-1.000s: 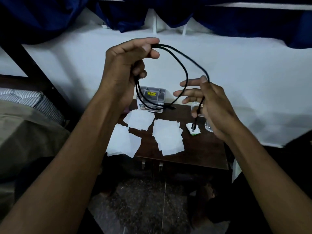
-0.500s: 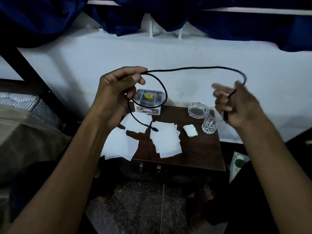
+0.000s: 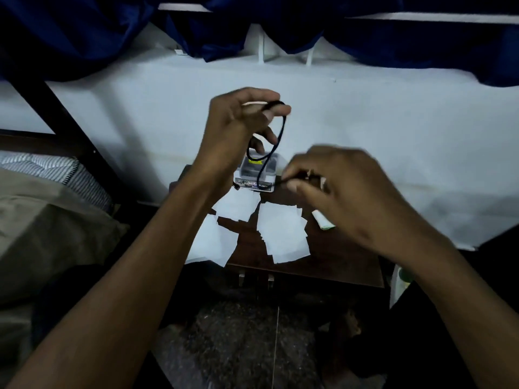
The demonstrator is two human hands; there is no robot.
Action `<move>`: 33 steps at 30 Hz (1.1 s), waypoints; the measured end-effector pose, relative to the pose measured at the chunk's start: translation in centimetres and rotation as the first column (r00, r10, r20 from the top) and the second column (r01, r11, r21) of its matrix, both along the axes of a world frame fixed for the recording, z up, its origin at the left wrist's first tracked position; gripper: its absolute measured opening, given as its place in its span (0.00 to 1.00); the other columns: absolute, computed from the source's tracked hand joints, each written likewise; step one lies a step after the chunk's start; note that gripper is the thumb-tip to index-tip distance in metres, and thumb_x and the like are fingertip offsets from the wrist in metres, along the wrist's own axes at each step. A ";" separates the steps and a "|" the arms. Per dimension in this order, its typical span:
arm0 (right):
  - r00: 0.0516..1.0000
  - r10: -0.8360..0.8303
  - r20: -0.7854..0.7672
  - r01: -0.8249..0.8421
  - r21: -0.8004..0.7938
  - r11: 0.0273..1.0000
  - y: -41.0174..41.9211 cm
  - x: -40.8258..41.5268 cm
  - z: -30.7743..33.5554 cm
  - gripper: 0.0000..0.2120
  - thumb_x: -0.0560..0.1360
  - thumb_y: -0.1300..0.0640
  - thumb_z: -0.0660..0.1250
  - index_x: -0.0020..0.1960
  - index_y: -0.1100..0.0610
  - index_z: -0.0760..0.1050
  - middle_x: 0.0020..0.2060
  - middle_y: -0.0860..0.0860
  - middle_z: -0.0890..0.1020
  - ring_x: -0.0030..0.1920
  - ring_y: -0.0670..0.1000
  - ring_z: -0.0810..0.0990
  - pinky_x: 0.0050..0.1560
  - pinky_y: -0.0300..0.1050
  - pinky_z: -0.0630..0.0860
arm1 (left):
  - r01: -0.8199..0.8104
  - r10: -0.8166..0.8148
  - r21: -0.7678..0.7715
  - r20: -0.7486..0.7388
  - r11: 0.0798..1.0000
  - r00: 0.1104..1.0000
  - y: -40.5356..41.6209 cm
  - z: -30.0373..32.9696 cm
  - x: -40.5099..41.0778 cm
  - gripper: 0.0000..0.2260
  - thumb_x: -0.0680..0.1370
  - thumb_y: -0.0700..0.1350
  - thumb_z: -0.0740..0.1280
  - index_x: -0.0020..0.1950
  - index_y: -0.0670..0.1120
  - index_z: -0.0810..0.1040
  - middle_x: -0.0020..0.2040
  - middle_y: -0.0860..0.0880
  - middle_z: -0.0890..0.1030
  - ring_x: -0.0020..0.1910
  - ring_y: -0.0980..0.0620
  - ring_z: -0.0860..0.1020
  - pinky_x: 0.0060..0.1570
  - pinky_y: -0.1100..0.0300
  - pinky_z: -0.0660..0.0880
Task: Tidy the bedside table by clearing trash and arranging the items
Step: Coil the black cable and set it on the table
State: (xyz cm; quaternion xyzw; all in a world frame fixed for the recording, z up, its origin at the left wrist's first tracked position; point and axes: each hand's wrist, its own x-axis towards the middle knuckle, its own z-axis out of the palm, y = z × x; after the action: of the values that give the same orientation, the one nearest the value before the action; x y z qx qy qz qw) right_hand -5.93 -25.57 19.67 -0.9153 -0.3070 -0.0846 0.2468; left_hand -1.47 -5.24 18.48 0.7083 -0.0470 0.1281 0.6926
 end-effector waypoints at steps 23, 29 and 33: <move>0.944 -0.323 -0.069 0.328 0.088 0.941 1.5 3.4 -4.7 0.09 0.82 0.54 0.62 0.48 0.55 0.78 0.40 0.54 0.86 0.43 0.61 0.84 0.47 0.53 0.81 | 0.041 -0.049 -0.230 -0.033 0.972 0.998 -2.0 -0.3 -0.3 0.12 0.85 0.37 0.66 0.67 0.34 0.80 0.59 0.40 0.88 0.33 0.50 0.79 0.35 0.61 0.75; 0.945 -0.324 0.050 0.320 0.075 0.944 1.9 2.0 -4.2 0.09 0.83 0.59 0.66 0.62 0.54 0.72 0.43 0.53 0.86 0.48 0.62 0.82 0.49 0.52 0.76 | 0.058 -0.061 -0.114 -0.022 0.992 0.998 -2.5 0.0 0.1 0.13 0.85 0.40 0.66 0.68 0.39 0.78 0.66 0.41 0.84 0.41 0.46 0.87 0.31 0.59 0.77; 0.965 -0.245 0.093 0.235 0.109 0.966 2.4 1.6 -2.5 0.04 0.79 0.59 0.71 0.53 0.54 0.82 0.44 0.51 0.88 0.46 0.57 0.85 0.50 0.52 0.81 | 0.041 -0.041 0.069 -0.011 0.997 0.999 -3.2 -0.6 0.4 0.10 0.87 0.41 0.64 0.67 0.45 0.79 0.67 0.43 0.83 0.47 0.51 0.88 0.36 0.59 0.77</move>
State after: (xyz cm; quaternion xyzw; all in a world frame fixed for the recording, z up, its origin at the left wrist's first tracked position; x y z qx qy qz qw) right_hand -4.36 -23.12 17.16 -0.9268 -0.2020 -0.1768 0.2625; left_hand -1.08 -8.43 17.88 0.7313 -0.0628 0.1088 0.6704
